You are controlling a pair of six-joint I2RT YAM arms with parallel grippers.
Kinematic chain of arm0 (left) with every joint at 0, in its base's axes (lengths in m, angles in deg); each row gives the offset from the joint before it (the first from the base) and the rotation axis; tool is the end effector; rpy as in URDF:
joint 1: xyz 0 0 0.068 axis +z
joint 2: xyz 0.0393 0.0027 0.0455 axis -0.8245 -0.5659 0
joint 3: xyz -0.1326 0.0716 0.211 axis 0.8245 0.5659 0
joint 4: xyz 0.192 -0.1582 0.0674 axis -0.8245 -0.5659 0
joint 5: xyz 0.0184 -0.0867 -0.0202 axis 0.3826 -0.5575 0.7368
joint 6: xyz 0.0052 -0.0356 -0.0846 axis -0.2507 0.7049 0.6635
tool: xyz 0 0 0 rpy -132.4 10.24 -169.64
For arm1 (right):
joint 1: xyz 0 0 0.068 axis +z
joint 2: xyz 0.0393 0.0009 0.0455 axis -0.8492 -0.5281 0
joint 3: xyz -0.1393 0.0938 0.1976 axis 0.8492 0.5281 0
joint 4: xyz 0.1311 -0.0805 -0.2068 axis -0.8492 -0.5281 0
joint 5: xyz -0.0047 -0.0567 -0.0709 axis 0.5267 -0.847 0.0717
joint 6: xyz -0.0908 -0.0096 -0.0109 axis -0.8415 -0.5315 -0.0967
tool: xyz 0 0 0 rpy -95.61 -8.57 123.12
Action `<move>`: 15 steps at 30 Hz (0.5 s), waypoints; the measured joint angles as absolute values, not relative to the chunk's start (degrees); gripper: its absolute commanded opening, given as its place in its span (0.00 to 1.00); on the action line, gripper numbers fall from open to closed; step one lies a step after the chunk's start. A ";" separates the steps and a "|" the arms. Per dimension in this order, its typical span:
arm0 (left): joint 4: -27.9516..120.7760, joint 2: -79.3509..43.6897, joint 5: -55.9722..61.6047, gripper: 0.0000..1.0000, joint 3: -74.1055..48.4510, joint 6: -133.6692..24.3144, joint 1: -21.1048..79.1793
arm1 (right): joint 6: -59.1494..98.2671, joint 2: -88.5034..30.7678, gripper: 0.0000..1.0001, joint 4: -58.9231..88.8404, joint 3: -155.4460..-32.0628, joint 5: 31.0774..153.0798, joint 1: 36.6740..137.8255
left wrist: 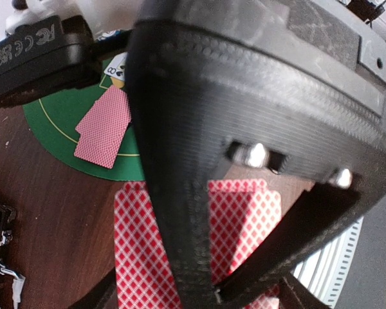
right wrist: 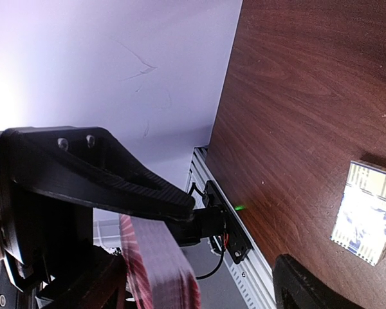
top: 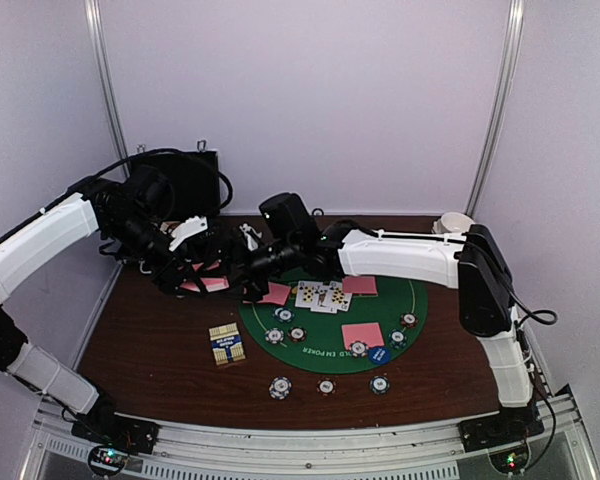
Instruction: Distribute texas hold em gaming equipment
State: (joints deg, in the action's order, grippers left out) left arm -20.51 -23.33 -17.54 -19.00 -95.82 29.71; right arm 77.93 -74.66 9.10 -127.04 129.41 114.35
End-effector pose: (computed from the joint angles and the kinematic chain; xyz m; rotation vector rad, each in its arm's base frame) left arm 0.2351 -0.1577 0.2743 1.3560 2.2914 -0.6605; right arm 0.2508 0.4799 0.2416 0.4480 -2.4288 -1.8244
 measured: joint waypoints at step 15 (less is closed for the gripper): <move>-20.51 -23.28 -17.02 0.00 -18.98 -95.84 29.71 | 73.98 -72.99 0.56 6.41 -125.82 129.87 112.30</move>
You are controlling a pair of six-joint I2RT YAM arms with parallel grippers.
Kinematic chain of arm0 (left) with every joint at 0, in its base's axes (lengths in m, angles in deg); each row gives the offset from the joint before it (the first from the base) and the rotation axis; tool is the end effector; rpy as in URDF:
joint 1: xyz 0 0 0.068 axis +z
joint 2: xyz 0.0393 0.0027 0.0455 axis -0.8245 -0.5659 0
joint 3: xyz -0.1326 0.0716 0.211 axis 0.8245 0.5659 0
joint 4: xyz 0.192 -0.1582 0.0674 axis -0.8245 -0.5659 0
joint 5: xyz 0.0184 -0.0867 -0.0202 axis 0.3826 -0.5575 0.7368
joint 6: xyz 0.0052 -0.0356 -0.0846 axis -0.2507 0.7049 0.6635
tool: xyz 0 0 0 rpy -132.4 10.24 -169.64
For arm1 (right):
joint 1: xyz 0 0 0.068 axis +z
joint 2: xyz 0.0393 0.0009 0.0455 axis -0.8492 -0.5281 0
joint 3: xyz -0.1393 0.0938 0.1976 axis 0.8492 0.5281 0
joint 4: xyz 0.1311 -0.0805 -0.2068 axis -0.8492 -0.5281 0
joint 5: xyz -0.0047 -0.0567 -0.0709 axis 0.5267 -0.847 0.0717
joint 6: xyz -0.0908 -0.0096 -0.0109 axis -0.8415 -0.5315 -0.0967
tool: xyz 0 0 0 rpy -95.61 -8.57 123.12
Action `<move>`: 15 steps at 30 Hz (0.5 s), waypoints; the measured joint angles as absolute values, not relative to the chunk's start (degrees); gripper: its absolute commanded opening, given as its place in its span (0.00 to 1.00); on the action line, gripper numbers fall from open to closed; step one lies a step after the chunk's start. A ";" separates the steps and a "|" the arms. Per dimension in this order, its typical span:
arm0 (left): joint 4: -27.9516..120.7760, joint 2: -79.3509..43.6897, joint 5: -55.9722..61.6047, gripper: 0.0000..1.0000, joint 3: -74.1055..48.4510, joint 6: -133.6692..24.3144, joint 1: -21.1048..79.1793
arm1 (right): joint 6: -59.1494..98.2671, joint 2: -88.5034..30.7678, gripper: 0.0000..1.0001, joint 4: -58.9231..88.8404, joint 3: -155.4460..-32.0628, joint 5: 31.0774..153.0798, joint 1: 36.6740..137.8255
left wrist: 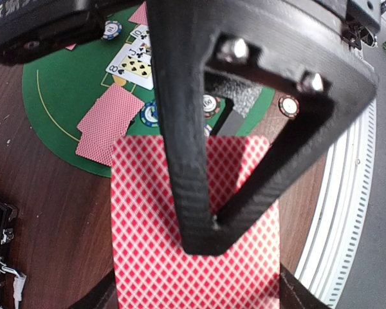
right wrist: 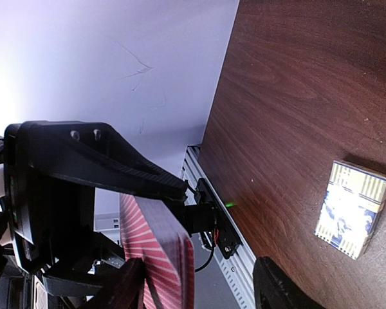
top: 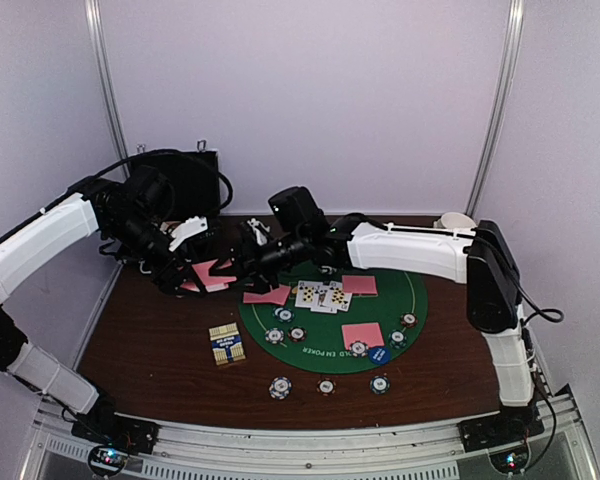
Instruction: Distribute texas hold em gaming equipment
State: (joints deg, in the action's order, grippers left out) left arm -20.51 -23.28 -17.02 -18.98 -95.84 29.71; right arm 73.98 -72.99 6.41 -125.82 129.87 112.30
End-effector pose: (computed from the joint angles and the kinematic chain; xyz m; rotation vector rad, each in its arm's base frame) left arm 0.2353 -0.1571 0.2741 1.3555 2.2943 -0.6482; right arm 0.2625 0.4641 0.2433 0.4781 -2.4709 -1.8161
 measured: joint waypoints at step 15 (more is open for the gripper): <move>-20.51 -23.28 -17.19 0.00 -18.98 -95.84 29.71 | 71.68 -68.56 0.23 2.60 -123.57 129.78 109.91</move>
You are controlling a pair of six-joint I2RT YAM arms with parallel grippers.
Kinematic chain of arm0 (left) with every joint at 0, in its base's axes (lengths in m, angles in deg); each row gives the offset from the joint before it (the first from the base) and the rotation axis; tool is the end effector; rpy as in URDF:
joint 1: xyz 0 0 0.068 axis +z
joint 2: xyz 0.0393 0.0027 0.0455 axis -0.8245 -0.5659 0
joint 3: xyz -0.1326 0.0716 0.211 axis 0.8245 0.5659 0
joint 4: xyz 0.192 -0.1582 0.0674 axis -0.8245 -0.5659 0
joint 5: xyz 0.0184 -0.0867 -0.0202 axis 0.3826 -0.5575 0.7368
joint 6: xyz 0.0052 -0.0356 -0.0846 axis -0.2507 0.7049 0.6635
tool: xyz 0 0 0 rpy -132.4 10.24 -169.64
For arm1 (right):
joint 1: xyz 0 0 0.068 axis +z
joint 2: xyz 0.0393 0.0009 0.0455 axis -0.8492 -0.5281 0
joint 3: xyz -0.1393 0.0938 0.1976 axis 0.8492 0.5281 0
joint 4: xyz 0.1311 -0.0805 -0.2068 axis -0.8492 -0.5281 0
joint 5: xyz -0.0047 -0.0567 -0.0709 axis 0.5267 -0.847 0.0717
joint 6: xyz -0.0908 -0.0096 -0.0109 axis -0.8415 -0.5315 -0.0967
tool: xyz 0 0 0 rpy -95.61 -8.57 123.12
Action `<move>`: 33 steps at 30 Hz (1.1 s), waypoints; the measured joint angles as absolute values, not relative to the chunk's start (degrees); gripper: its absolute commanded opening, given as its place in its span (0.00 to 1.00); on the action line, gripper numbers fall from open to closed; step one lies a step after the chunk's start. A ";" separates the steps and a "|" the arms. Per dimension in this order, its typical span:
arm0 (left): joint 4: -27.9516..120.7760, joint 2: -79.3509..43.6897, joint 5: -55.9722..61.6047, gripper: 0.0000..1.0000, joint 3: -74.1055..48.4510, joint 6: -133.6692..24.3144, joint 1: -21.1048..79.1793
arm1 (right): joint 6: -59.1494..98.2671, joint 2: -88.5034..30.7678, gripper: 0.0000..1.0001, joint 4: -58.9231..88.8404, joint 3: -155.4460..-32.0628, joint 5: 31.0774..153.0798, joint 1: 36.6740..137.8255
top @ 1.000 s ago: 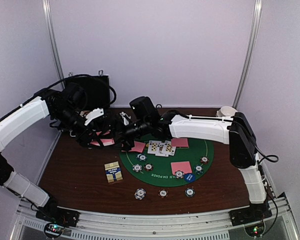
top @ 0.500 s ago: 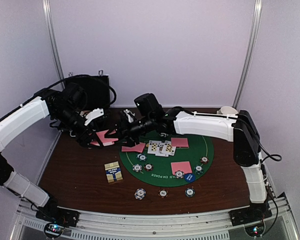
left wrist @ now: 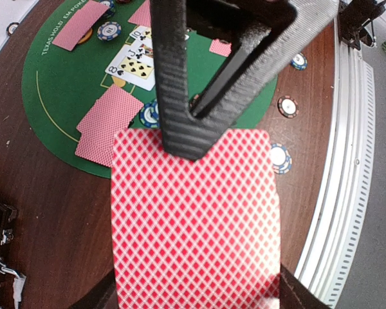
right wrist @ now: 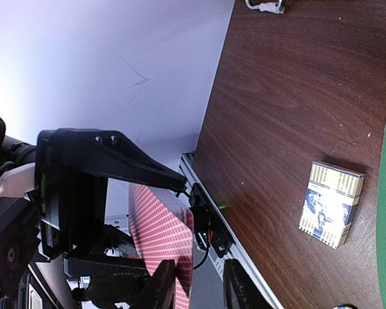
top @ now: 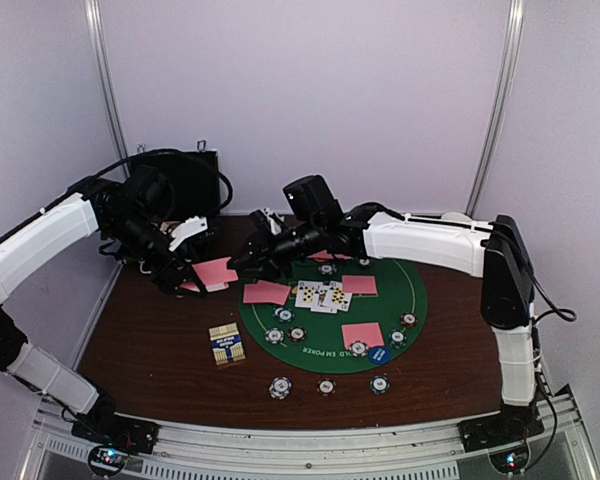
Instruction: Distribute texas hold em gaming equipment
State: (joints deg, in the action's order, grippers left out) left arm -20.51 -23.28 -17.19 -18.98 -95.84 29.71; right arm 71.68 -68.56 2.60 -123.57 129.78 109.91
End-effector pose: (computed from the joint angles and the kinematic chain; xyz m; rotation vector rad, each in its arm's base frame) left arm 0.2352 -0.1572 0.2742 1.3558 2.2931 -0.6521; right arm 0.2709 0.4390 0.2599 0.4637 -2.5172 -1.8106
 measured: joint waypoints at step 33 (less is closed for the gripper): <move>-20.42 -23.17 -16.54 0.00 -18.98 -95.86 29.71 | 81.39 -63.18 0.00 14.32 -112.82 135.00 106.92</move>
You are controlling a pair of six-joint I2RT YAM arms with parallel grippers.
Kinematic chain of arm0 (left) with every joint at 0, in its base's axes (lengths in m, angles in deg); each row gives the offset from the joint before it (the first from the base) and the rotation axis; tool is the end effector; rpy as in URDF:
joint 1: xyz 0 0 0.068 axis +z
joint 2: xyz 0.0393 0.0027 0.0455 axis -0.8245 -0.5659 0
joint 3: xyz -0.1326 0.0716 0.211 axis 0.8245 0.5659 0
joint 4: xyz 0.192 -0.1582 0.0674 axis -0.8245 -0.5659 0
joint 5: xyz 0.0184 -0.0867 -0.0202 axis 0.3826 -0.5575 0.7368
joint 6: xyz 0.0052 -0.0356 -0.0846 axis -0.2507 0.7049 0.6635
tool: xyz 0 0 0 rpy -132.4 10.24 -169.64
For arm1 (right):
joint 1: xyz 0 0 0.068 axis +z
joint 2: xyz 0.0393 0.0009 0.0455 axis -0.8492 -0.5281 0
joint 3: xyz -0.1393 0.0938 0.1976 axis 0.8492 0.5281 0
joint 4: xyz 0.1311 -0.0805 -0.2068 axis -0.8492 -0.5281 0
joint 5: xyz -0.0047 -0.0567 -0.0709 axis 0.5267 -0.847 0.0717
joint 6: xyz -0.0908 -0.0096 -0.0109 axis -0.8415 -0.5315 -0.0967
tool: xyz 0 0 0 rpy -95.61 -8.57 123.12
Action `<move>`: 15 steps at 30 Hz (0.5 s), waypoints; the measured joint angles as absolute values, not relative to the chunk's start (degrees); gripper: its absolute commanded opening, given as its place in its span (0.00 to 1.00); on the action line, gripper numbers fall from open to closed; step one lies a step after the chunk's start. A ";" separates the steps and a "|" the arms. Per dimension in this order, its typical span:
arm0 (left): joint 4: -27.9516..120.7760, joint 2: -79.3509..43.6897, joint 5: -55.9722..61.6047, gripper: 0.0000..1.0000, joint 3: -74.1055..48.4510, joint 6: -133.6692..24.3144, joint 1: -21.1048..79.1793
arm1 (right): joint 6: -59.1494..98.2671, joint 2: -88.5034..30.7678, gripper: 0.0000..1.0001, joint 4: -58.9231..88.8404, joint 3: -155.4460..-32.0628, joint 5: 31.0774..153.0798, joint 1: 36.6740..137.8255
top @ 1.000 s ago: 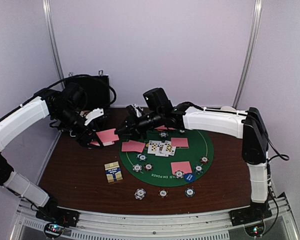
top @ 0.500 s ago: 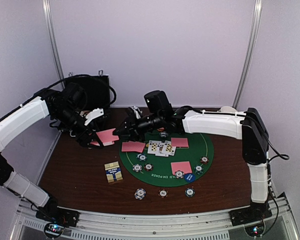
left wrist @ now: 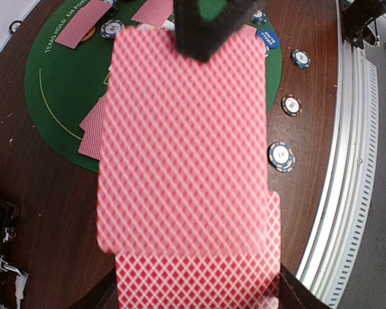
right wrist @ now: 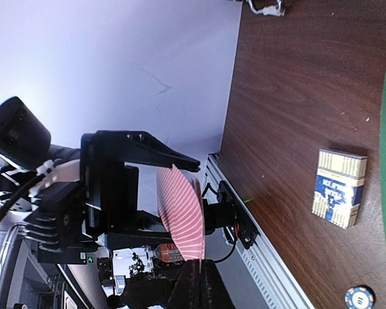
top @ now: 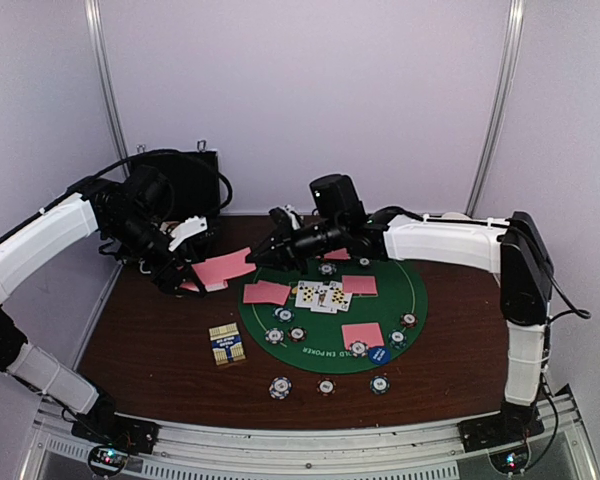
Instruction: Distribute texas hold em gaming equipment
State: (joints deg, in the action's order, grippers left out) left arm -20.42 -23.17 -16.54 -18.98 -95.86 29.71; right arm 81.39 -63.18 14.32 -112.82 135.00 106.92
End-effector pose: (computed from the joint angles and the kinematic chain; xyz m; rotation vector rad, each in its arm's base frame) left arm 0.2356 -0.1565 0.2744 1.3545 2.2940 -0.6359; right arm 0.2756 0.4115 0.2631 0.3257 -2.3883 -1.8887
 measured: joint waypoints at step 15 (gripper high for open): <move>-20.46 -23.17 -15.69 0.00 -18.96 -95.86 29.73 | 71.51 -47.09 0.00 8.16 -92.07 134.35 86.31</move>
State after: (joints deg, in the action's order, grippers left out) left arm -20.46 -23.17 -15.69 -18.96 -95.86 29.73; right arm 71.51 -47.09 8.16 -92.07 134.35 86.31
